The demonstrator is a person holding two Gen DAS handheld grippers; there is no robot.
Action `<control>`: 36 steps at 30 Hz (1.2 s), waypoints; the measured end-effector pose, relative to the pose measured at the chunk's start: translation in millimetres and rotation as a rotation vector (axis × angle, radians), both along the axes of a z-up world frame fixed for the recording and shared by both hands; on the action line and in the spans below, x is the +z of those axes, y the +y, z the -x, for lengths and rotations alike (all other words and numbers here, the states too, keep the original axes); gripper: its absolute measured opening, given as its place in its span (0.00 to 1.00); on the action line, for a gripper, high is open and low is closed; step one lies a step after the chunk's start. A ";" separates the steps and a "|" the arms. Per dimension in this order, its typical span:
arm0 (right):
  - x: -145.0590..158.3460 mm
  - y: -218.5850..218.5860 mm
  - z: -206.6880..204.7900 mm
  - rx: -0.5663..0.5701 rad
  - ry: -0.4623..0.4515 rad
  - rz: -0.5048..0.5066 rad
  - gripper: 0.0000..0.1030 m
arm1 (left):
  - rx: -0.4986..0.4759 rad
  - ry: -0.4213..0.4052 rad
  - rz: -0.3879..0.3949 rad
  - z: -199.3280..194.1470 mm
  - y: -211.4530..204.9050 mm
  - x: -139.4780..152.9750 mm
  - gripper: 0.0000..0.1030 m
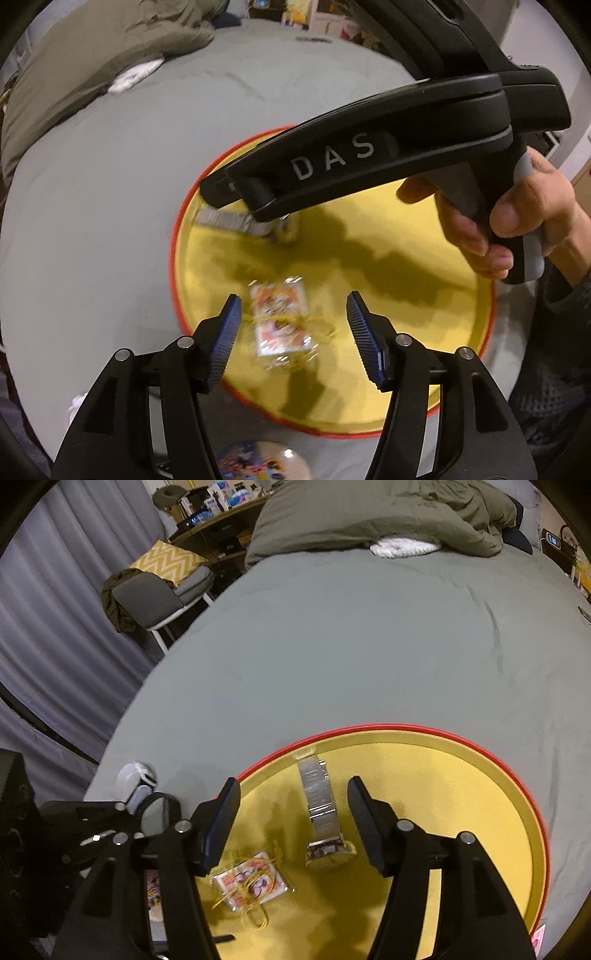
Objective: Organize jewelry
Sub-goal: 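Lower the watch into the tray and open the right gripper while the left gripper releases the badge, then grasp the silver button pin with the right gripper while the left gripper approaches the pink penguin badge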
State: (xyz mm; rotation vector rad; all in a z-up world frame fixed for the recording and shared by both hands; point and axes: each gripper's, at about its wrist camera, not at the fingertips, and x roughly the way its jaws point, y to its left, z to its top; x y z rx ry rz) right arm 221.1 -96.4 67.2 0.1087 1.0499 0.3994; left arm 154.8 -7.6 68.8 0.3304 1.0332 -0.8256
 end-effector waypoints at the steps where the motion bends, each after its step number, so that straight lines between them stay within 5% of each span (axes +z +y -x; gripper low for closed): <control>1: 5.9 -4.5 2.7 0.000 0.000 -0.011 0.55 | -0.008 -0.006 0.017 2.9 -4.3 4.1 0.57; 2: 11.1 -8.7 4.2 -0.003 0.005 -0.018 0.55 | -0.017 -0.015 0.034 6.9 -9.7 8.3 0.59; 6: 30.9 -30.8 9.3 -0.016 0.058 -0.020 0.84 | -0.064 -0.038 0.074 20.8 -33.8 17.2 0.66; 11: 57.2 -73.9 31.0 -0.046 0.057 0.009 0.84 | -0.150 -0.065 0.065 58.1 -75.4 19.7 0.80; 15: 63.9 -116.7 57.9 -0.103 -0.001 0.152 0.85 | -0.196 -0.117 0.032 82.1 -104.1 17.2 0.88; 27: 13.6 -215.8 111.3 -0.047 0.080 0.354 0.84 | -0.417 -0.140 -0.068 94.7 -225.1 9.4 0.89; 36: -6.5 -252.6 148.2 0.093 0.132 0.338 0.85 | -0.549 -0.081 -0.200 87.5 -281.8 -17.1 0.89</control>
